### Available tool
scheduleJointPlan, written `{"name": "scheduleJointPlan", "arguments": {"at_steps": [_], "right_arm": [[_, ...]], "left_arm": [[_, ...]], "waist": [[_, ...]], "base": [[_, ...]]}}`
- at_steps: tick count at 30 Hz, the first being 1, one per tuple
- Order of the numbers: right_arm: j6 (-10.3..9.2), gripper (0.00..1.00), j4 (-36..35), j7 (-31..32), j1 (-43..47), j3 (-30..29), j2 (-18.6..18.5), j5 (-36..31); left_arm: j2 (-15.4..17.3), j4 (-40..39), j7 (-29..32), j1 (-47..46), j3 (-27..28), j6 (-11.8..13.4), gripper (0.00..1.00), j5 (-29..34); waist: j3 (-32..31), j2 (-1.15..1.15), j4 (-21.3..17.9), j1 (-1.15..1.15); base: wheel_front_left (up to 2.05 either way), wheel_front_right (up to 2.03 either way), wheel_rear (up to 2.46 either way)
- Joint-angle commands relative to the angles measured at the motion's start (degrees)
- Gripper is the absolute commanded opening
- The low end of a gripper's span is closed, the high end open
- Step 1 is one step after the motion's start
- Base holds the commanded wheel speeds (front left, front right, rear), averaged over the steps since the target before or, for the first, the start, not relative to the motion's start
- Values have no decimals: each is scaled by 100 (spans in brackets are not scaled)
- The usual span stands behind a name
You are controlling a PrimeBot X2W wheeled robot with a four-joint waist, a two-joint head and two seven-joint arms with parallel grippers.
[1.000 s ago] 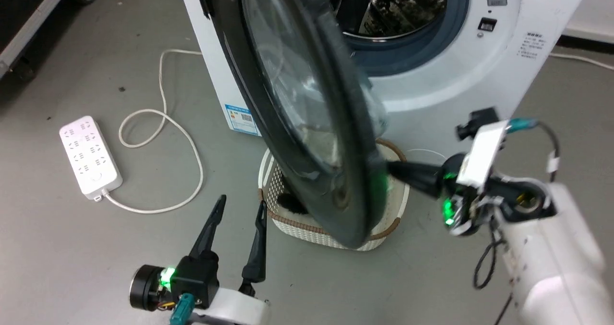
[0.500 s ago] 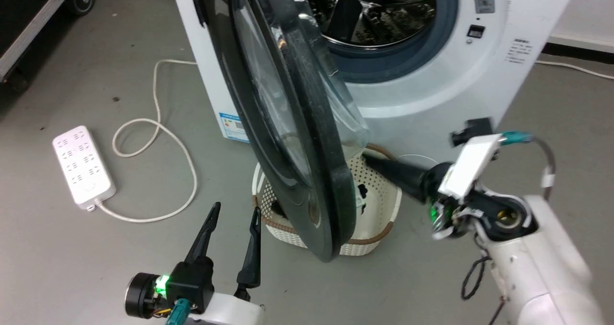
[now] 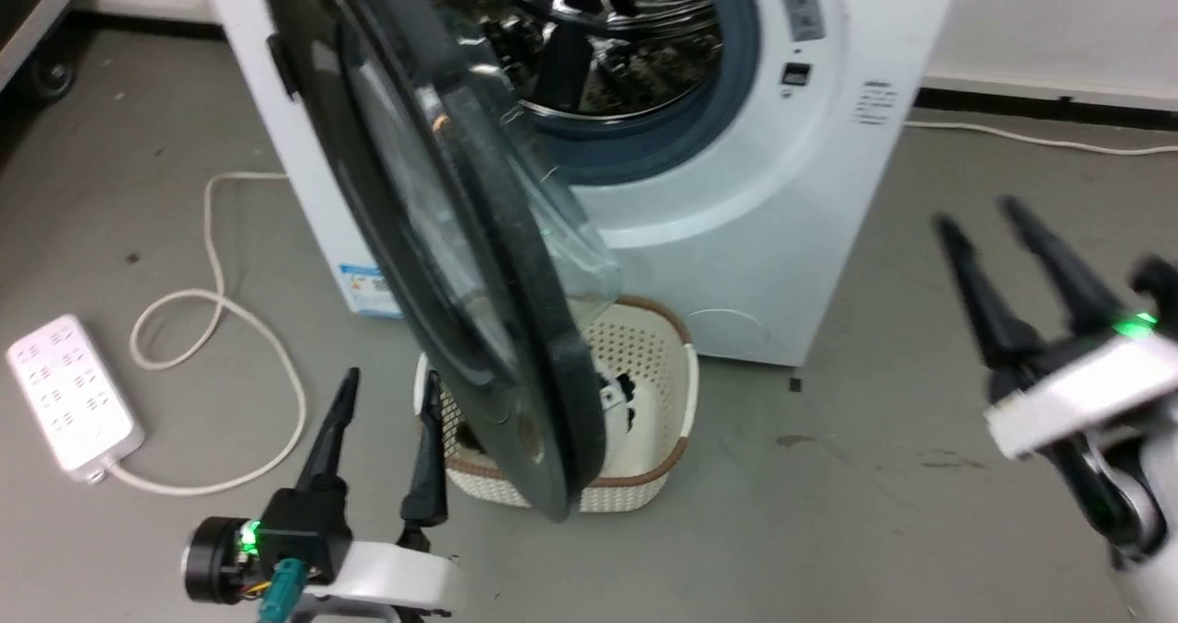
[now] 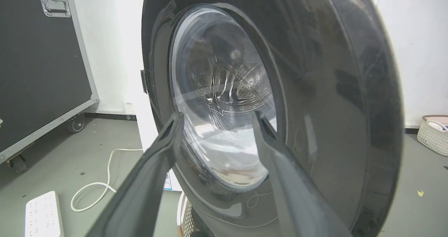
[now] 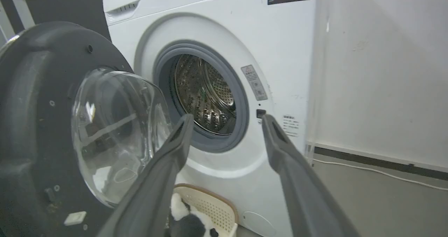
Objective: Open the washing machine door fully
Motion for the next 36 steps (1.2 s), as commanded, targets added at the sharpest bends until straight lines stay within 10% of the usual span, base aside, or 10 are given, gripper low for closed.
{"name": "scheduleJointPlan", "arguments": {"at_steps": [1, 16, 35, 36], "right_arm": [[6, 100, 46, -457, 322, -239, -70, -662], [6, 100, -1072, -1033, 2557, -2049, 1927, -3560], [6, 100, -1186, -1035, 2882, -1860, 2156, -3711], [6, 100, -1182, -1035, 2881, -1857, 2157, -3699]], "left_arm": [[9, -47, -30, 39, 88, -15, 100, 41], [9, 9, -30, 384, 125, -145, 100, 3], [9, 357, -30, 328, 161, -142, 99, -19], [9, 356, -30, 323, 155, -153, 17, -22]], "waist": [[-111, 0, -168, 0], [-139, 0, -535, 0], [-190, 0, -529, 0], [-192, 0, -529, 0]], "base": [[0, 0, 0], [0, 0, 0], [0, 0, 0], [0, 0, 0]]}}
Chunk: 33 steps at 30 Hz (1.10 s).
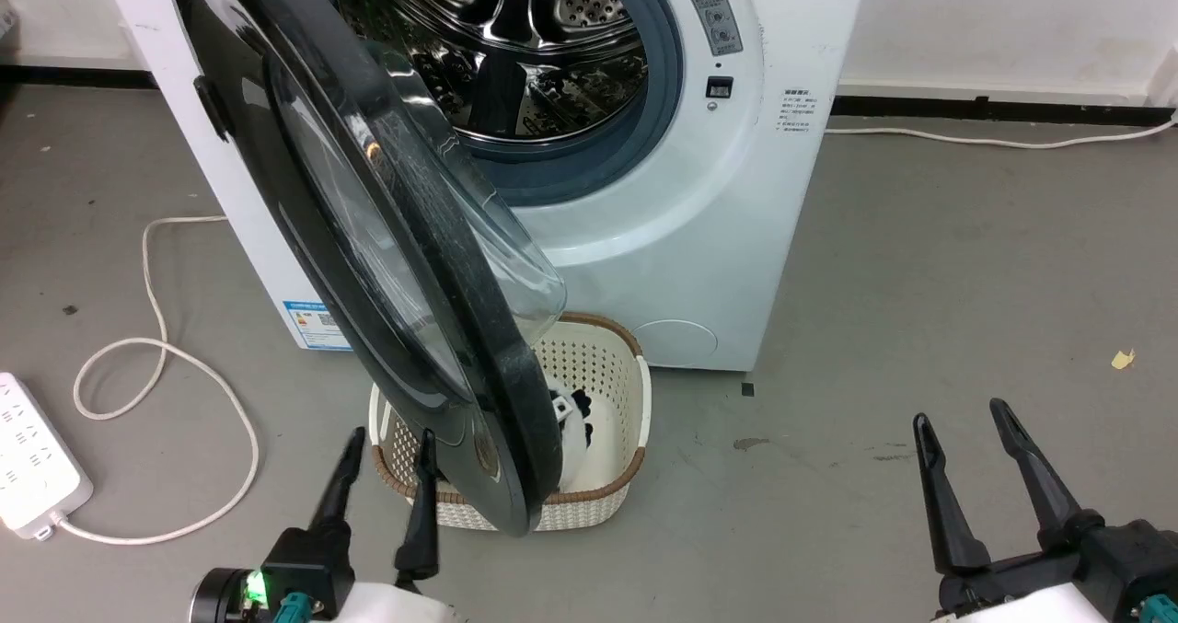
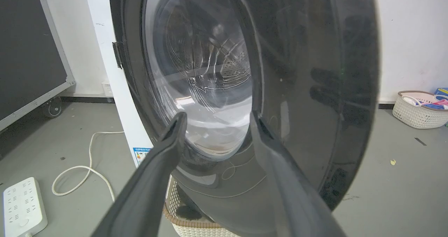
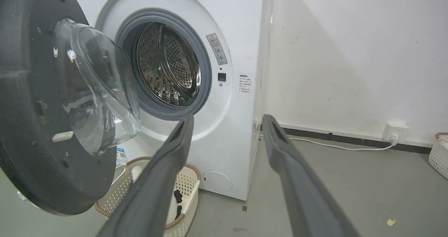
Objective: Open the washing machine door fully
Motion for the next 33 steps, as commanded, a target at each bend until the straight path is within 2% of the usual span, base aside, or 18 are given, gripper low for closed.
{"name": "scheduleJointPlan", "arguments": {"at_steps": [1, 6, 10, 14, 16, 17, 19, 26, 33], "right_arm": [[5, 100, -11, -25, 42, 7, 39, 32], [5, 100, -7, -26, 23, 24, 40, 82], [5, 100, -13, -26, 27, 33, 40, 113], [5, 100, -4, -26, 40, 21, 41, 133], [5, 100, -1, -26, 42, 26, 41, 131], [5, 100, -3, -26, 41, 28, 41, 130], [5, 100, -8, -26, 40, 32, 41, 138], [5, 100, 31, -26, 38, 107, 41, 219], [5, 100, 41, -26, 90, 116, 41, 242]], "left_arm": [[8, -6, -30, -35, -21, -17, 0, 1], [8, -240, -30, -92, 22, 28, 0, 89], [8, -766, -30, -211, 147, 113, 0, 181], [8, -1584, -30, -415, 318, 316, 0, -106], [8, -2004, -30, -556, 420, 496, 0, -682], [8, -2190, -30, -644, 458, 514, 0, -814], [8, -2440, -30, -791, 417, 401, 0, -647], [8, -2749, -30, -1095, -124, 204, 0, -183], [8, -2033, 0, -894, -1162, 78, 0, -100]], "waist": [[3, 0, -1, 0], [-4, 0, 9, 0], [-47, 0, 19, 0], [-99, 0, 27, 0], [-119, 0, 25, 0], [-126, 0, 25, 0], [-145, 0, 20, 0], [-175, 0, -65, 0], [-126, 0, -131, 0]], "base": [[0, 0, 0], [0, 0, 0], [0, 0, 0], [0, 0, 0], [0, 0, 0], [0, 0, 0], [0, 0, 0], [0, 0, 0], [0, 0, 0]]}}
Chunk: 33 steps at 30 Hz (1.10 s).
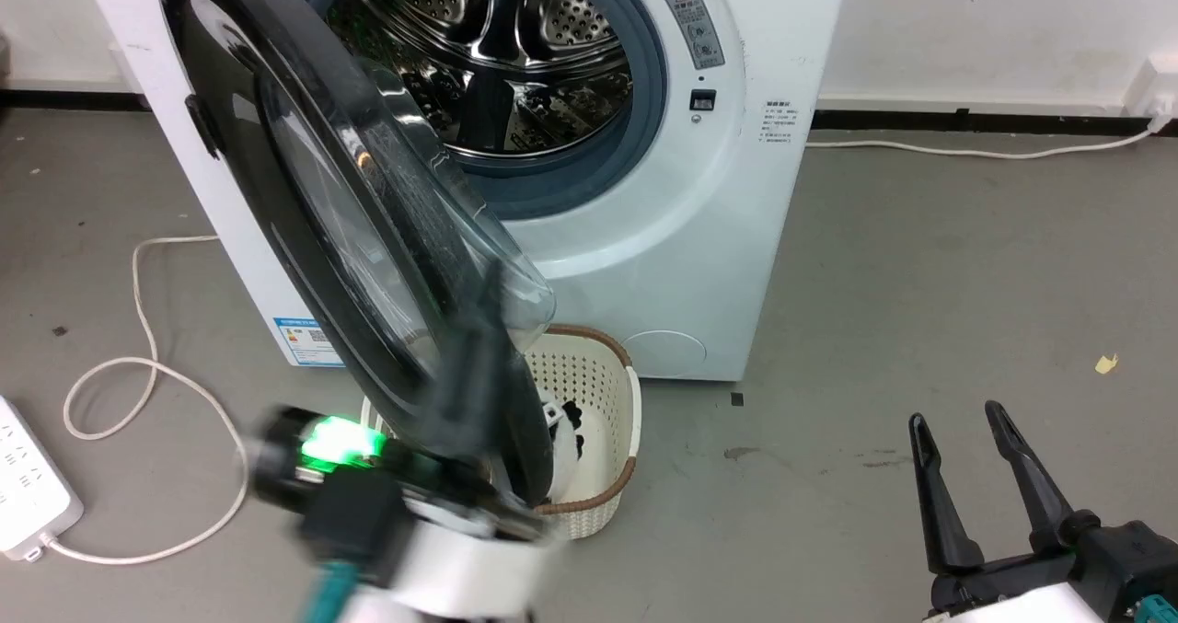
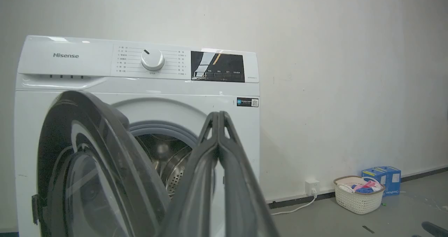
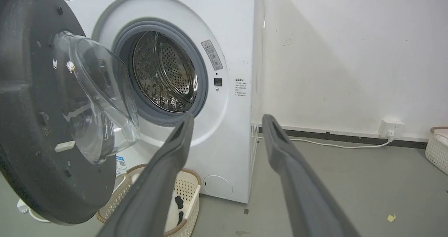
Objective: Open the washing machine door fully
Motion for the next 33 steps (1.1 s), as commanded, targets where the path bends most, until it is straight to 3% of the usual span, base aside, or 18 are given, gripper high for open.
{"name": "scheduleJointPlan", "arguments": {"at_steps": [1, 6, 9, 14, 19, 25, 33], "right_arm": [[5, 100, 8, -26, 85, 11, 28, 36], [5, 100, 6, -26, 48, 10, 28, -13], [5, 100, 3, -26, 13, 5, 28, -34], [5, 100, 32, -26, -36, 31, 28, -25], [5, 100, 61, -26, -46, 25, 28, 1], [5, 100, 128, -26, -3, -39, 28, -7], [5, 100, 172, -26, 119, -5, 28, 69]], "left_arm": [[11, 206, 0, 119, -241, -4, 0, -76], [11, 983, 67, 174, -915, 54, 0, -310], [11, 1497, 69, 87, -1100, 224, 0, -516], [11, 2414, 133, -142, -1168, 468, 0, -870], [19, 2881, 52, -300, -1078, 499, 0, -974], [64, 3052, -2, -229, -1038, 467, 0, -985], [137, 3067, -18, 33, -1057, 457, 0, -1021]], "waist": [[30, 0, -16, 0], [127, 0, -29, 0], [225, 0, -12, 0], [306, 0, 8, 0], [322, 0, 153, 0], [187, 0, 539, 0], [28, 0, 1355, 0]], "base": [[0, 0, 0], [0, 0, 0], [0, 0, 0], [0, 0, 0], [0, 0, 0], [0, 0, 0], [0, 0, 0]]}}
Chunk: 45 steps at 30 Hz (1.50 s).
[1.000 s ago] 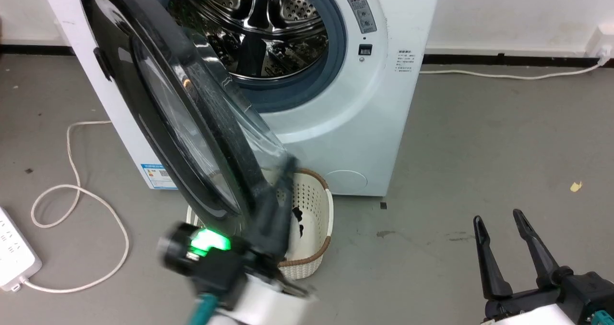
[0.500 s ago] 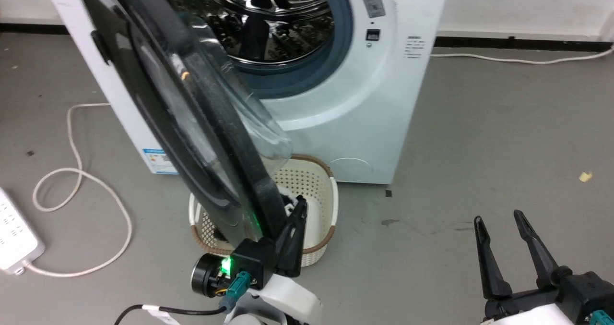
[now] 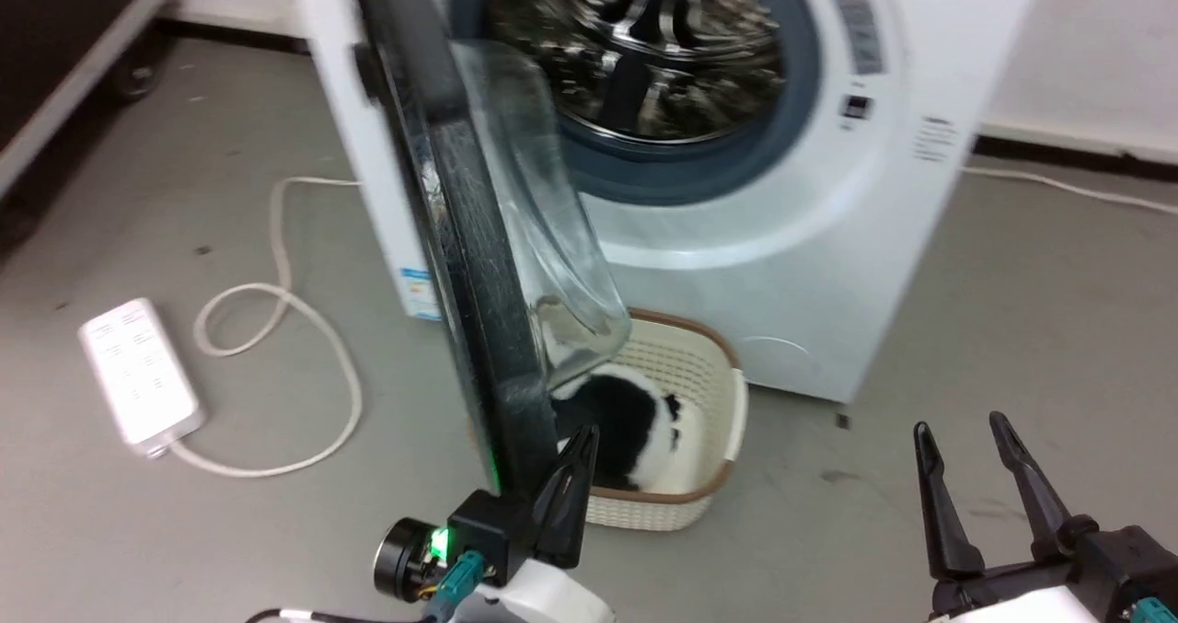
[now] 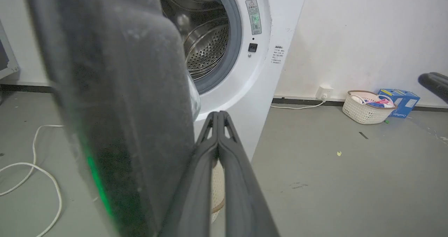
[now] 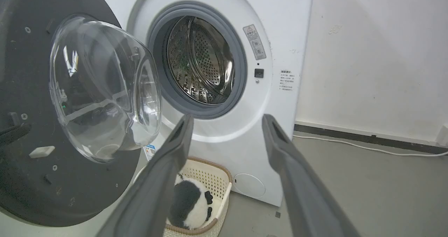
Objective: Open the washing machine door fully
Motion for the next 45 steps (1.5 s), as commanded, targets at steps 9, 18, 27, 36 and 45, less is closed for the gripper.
{"name": "scheduleJointPlan", "arguments": {"at_steps": [9, 18, 27, 36, 45], "right_arm": [[5, 100, 6, -25, 65, 95, 23, 9], [5, 100, 9, -25, -174, 238, -3, -249], [5, 100, -4, -25, -388, 240, -240, -292], [5, 100, -33, -25, -507, 221, -417, -252], [5, 100, -30, -25, -539, 169, -402, -254]], "left_arm": [[328, -69, -21, 143, 335, 157, 0, -143], [954, -78, -27, -256, 1358, 341, 0, -493], [1774, 488, 140, -975, 2133, 345, 0, -731], [2251, 1312, 71, -1496, 2734, 285, 0, -1042], [2404, 1720, -13, -1653, 3047, 235, 0, -1114]], "waist": [[111, 0, 1081, 1], [766, 0, 1238, 1], [1293, 0, 1044, 1], [1625, 0, 839, 1], [1628, 0, 715, 1]], "base": [[0, 0, 0], [0, 0, 0], [0, 0, 0], [0, 0, 0], [0, 0, 0]]}}
